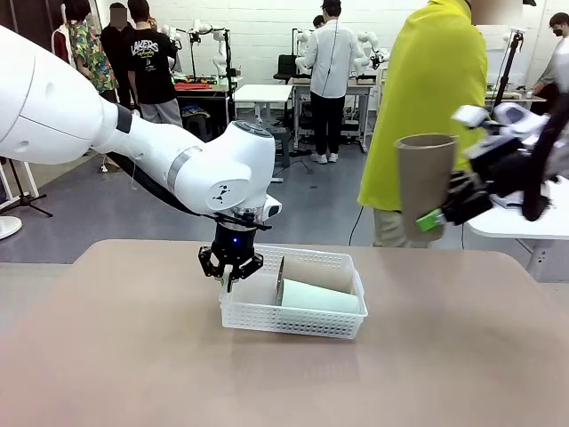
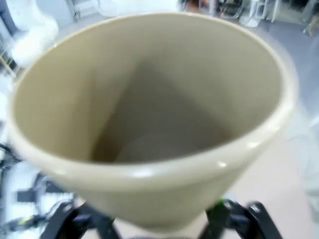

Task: Clean and organize the cups into the basket.
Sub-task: Pick up the Reusable plastic cup from the right side of the table and stack it inside the Organizing basket in the center of the table.

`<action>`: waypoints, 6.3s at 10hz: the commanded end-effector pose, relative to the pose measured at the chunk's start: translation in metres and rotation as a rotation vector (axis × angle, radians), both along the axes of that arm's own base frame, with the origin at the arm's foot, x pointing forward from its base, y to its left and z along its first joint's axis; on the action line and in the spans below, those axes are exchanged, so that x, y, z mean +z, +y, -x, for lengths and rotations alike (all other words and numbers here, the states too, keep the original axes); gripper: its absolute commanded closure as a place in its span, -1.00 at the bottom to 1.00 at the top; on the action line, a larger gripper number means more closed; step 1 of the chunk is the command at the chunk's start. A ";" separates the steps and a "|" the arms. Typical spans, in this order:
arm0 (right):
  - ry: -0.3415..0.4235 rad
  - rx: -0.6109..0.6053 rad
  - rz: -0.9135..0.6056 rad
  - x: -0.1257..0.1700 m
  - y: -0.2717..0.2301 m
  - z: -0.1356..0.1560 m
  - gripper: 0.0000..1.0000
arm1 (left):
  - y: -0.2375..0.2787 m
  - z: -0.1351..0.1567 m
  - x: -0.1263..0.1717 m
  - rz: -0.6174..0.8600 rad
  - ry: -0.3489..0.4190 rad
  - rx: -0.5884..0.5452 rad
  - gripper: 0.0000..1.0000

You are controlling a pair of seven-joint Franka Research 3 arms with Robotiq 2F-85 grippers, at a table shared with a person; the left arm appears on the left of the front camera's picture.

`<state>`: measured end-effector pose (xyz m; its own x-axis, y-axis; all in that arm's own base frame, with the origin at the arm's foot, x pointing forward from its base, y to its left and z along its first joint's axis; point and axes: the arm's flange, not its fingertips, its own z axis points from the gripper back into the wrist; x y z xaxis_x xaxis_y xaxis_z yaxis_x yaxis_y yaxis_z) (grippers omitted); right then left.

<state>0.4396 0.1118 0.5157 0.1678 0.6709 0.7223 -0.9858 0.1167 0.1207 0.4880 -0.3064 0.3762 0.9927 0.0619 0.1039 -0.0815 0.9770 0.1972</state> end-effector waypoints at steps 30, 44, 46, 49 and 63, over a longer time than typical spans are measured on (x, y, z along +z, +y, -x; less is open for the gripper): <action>-0.067 0.332 0.732 -0.104 0.198 -0.075 -0.59 | 0.001 0.001 -0.002 -0.006 0.003 -0.002 1.00; -0.061 0.332 0.730 -0.126 0.198 -0.101 -0.59 | 0.001 0.001 -0.002 -0.006 0.003 -0.002 1.00; -0.060 0.342 0.730 -0.126 0.199 -0.100 -0.98 | 0.001 0.001 -0.002 -0.006 0.003 -0.002 1.00; -0.065 0.351 0.715 -0.123 0.198 -0.098 -1.00 | 0.001 0.001 -0.002 -0.006 0.003 -0.002 1.00; -0.113 -0.019 0.213 0.004 -0.095 0.020 -1.00 | 0.001 0.001 -0.002 -0.006 0.003 -0.002 1.00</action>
